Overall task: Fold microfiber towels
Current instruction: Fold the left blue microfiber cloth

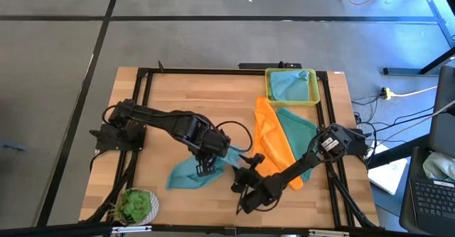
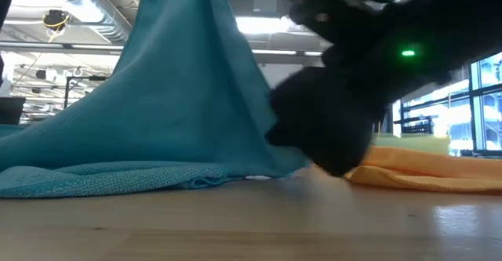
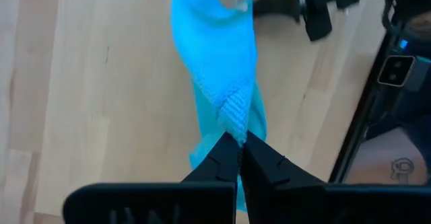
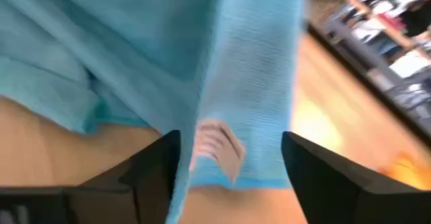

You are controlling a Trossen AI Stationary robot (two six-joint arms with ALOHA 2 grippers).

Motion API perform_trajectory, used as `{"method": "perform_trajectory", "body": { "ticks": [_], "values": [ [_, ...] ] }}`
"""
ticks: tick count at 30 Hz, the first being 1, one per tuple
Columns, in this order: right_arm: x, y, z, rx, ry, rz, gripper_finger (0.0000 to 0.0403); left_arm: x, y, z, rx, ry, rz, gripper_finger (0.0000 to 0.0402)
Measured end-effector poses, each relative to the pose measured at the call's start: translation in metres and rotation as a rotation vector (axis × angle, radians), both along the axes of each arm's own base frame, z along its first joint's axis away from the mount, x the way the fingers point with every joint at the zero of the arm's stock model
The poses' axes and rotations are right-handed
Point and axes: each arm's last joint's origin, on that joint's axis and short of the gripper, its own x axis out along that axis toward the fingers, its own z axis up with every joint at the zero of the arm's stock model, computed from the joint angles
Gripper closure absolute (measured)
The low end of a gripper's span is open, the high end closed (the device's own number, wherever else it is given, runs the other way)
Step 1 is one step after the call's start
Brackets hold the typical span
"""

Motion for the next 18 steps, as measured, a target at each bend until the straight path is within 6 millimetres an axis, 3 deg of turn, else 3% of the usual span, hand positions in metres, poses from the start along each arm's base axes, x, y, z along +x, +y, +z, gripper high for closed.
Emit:
{"method": "perform_trajectory", "body": {
  "ticks": [5, 13, 18],
  "values": [
    [-0.017, 0.004, -0.002, -0.054, 0.034, -0.014, 0.0223, -0.002, -0.007, 0.000, -0.002, 0.000, -0.003, 0.0402],
    [-0.021, 0.003, -0.002, -0.083, 0.095, 0.003, 0.0385, -0.004, -0.011, 0.000, -0.001, -0.002, 0.010, 0.0402],
    [-0.022, 0.003, 0.004, -0.094, 0.152, 0.033, 0.0397, -0.005, -0.014, 0.000, 0.047, -0.017, -0.020, 0.0402]
  ]
}}
